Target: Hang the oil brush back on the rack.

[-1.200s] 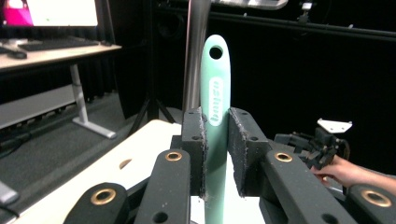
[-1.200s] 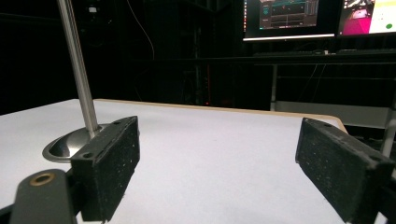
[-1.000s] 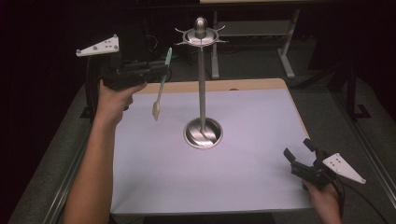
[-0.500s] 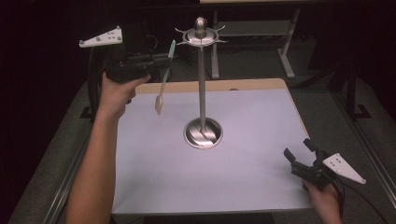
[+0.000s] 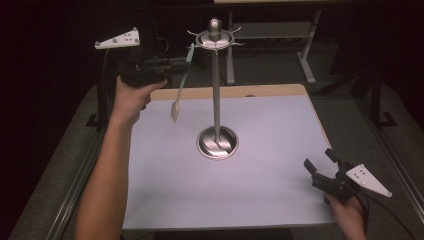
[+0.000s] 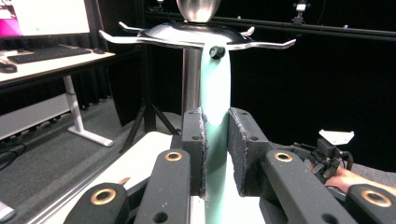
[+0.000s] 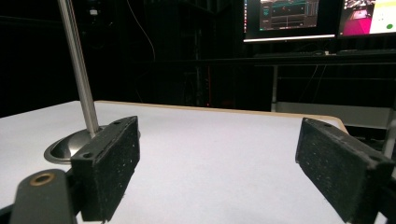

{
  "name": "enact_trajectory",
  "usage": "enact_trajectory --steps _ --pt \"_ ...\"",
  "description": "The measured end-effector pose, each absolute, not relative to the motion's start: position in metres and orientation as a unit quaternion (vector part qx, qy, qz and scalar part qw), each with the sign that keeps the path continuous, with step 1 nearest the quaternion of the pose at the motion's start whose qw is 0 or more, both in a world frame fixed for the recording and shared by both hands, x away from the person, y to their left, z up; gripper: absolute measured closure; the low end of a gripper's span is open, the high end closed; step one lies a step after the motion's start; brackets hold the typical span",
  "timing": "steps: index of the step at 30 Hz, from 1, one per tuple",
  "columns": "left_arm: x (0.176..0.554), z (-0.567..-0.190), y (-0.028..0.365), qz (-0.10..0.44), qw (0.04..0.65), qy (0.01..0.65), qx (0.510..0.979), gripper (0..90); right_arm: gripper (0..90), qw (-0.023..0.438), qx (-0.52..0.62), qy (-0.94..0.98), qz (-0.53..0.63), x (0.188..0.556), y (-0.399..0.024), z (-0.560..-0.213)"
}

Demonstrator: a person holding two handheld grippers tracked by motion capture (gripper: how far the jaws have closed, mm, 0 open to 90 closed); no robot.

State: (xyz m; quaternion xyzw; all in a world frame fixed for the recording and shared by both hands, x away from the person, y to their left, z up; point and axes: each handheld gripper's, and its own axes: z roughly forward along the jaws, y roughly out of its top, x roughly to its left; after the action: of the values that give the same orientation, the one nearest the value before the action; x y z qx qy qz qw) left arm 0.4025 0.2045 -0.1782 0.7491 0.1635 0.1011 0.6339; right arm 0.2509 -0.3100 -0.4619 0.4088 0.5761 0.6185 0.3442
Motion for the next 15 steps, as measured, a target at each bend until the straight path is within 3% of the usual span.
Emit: enact_trajectory --steps 15 --pt "0.4063 -0.1823 0.1978 0.1 0.633 0.163 0.75 75.9 13.1 0.341 0.41 0.574 0.621 0.2505 -0.3108 -0.4619"
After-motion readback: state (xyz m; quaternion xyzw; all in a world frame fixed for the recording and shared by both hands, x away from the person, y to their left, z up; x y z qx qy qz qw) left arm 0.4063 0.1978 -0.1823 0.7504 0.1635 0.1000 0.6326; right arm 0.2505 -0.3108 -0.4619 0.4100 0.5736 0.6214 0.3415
